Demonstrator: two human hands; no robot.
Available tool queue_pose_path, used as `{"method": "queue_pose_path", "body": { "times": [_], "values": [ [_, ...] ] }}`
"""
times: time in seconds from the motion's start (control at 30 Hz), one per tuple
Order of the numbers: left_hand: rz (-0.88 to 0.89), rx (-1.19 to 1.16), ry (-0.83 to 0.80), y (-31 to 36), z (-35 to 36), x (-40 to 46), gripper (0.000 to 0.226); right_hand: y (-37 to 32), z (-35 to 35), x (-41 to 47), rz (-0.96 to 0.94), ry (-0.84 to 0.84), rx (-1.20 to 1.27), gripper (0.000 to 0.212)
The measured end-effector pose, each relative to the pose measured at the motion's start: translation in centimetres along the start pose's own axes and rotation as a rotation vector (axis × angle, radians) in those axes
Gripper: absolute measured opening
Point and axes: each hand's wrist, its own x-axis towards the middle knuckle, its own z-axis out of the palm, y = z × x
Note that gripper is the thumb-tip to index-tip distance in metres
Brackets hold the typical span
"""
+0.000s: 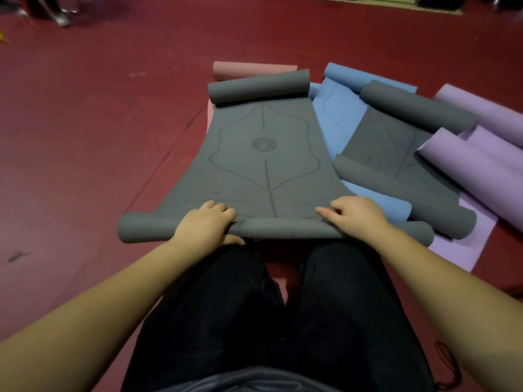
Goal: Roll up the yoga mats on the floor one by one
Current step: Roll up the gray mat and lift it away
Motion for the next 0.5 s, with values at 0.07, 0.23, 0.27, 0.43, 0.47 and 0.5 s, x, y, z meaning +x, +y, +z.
{"method": "queue_pose_path", "body": {
  "times": [0.07, 0.23, 0.27, 0.43, 0.47, 0.5],
  "values": [
    [0.001, -0.027, -0.088, -0.2, -0.8, 0.6, 0.062, 1.2, 0.2, -1.4, -0.045, 0.035, 0.043, 0.053],
    [-0.004, -0.033, -0.198, -0.6, -0.9, 1.2, 0.067, 2.9, 1.1, -3.6, 0.027, 0.045, -0.091, 0.052],
    [-0.020, -0.028, -0.221, -0.6, -1.0, 1.2, 0.067, 2.8, 1.1, -3.6, 0.050, 0.019, -0.090, 0.053],
    [-0.167, -0.197, -0.258, -2.0, -1.3, 0.2, 0.059, 2.6, 0.9, -2.7, 0.077, -0.084, -0.039, 0.066],
    [-0.202, -0.208, -0.275, -2.3, -1.4, -0.1, 0.059, 2.6, 1.0, -2.7, 0.072, -0.089, -0.024, 0.066],
    [-0.227, -0.207, -0.286, -2.6, -1.4, -0.4, 0.060, 2.6, 1.0, -2.7, 0.073, -0.093, -0.007, 0.065]
  ]
}}
